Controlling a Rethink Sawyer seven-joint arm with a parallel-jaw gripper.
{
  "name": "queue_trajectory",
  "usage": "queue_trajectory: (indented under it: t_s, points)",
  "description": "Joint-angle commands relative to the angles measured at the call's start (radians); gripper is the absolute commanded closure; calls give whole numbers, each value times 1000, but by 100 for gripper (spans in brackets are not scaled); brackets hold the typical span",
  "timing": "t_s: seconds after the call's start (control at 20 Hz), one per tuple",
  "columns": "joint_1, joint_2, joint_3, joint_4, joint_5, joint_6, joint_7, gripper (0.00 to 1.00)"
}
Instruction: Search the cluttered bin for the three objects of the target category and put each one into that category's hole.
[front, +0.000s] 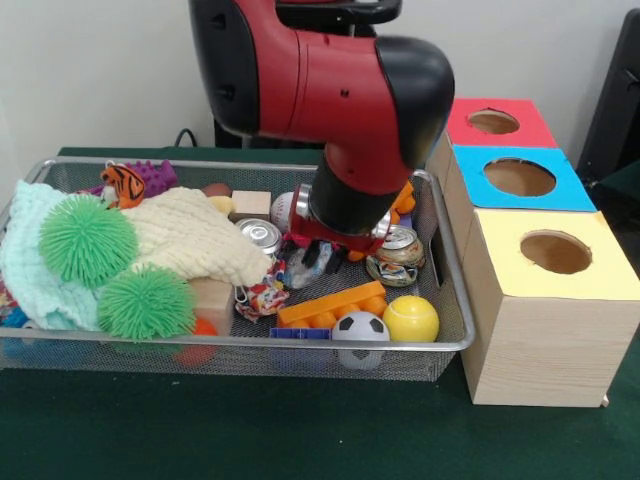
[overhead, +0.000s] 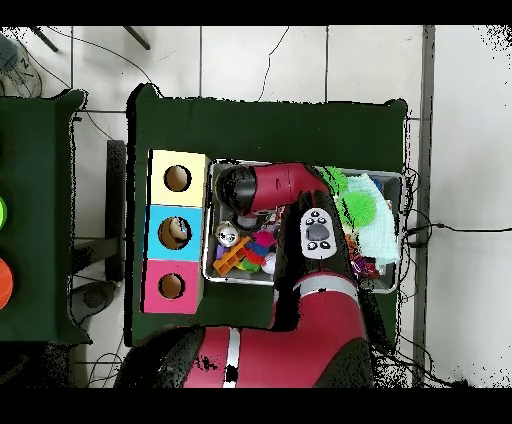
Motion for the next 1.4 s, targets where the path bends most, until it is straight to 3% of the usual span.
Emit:
queue_trajectory:
  t_s: [0.05,0.3,0.65,0.9,1.2,1.3,1.4]
  points:
    - [-49,-257,62,152,81,-7,-23,100]
    - [-110,-342,143,195,123,-105,-98,100]
    - [-180,-415,239,262,199,-188,-121,100]
    - [-180,-424,257,231,212,-156,-111,100]
    - [-205,-369,315,223,175,-269,-156,100]
    - [-200,-348,311,202,177,-269,-122,100]
    - [-175,-347,269,196,178,-281,-27,100]
